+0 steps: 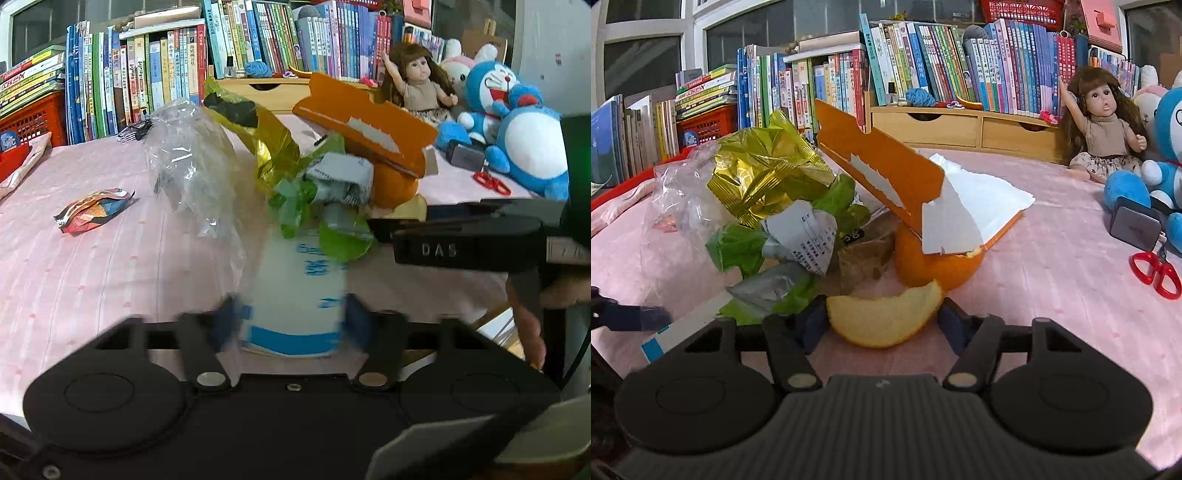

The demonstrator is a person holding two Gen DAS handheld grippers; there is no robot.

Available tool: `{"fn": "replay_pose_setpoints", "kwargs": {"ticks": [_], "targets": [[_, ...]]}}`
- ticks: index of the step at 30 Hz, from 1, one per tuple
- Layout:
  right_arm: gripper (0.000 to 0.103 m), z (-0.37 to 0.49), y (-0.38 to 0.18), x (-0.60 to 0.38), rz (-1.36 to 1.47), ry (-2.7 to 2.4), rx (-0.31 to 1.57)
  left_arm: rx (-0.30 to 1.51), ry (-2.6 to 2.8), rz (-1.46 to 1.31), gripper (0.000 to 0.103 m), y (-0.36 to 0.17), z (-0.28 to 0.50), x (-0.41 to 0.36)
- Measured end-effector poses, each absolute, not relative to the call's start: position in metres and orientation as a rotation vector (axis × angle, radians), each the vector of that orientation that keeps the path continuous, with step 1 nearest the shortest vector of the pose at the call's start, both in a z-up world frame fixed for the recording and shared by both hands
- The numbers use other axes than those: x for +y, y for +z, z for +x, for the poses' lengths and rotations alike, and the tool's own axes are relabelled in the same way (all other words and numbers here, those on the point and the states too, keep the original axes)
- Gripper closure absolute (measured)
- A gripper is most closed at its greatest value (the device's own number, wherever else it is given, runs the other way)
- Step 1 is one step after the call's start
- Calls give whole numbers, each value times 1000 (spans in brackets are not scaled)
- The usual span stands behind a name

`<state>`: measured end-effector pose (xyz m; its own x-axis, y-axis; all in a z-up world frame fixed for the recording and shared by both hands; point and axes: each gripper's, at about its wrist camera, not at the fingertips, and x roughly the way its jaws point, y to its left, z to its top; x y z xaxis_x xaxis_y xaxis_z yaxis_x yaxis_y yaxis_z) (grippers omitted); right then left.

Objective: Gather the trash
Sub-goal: 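Grasp the white-and-blue paper bag with the left gripper while the right gripper grasps the orange peel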

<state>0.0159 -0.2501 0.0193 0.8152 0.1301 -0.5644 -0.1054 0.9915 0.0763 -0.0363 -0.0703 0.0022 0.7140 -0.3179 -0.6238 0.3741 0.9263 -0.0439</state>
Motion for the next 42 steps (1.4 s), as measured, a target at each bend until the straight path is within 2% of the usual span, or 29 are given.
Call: {"fn": "replay_pose_setpoints", "kwargs": {"ticks": [5, 11, 13, 14, 20, 22, 24, 27, 29, 34, 36, 42], "targets": [[44, 9, 22, -253, 56, 127, 593, 658, -376, 57, 72, 13, -38, -64], [46, -3, 25, -255, 79, 141, 590, 665, -376, 41, 75, 20, -47, -52], [46, -7, 24, -254, 79, 144, 591, 666, -379, 50, 66, 19, -51, -49], [46, -9, 24, -254, 78, 142, 590, 671, -368, 56, 58, 17, -53, -48], [46, -15, 24, -254, 80, 134, 586, 698, -317, 67, 44, 11, -64, -39], [46, -15, 23, -255, 80, 133, 586, 692, -295, 72, 38, 12, -66, -35], [46, -15, 23, -255, 81, 132, 585, 673, -267, 90, 26, 14, -68, -33], [46, -16, 23, -255, 85, 128, 584, 631, -224, 142, 26, 20, -76, -34], [46, -17, 23, -254, 84, 126, 581, 587, -212, 172, 28, 26, -86, -36], [46, -17, 22, -251, 65, 123, 576, 487, -234, 259, 41, 39, -109, -47], [46, -17, 22, -251, 68, 122, 576, 496, -285, 277, 51, 39, -113, -53], [46, -18, 22, -253, 80, 123, 575, 568, -356, 279, 60, 24, -103, -67]]}}
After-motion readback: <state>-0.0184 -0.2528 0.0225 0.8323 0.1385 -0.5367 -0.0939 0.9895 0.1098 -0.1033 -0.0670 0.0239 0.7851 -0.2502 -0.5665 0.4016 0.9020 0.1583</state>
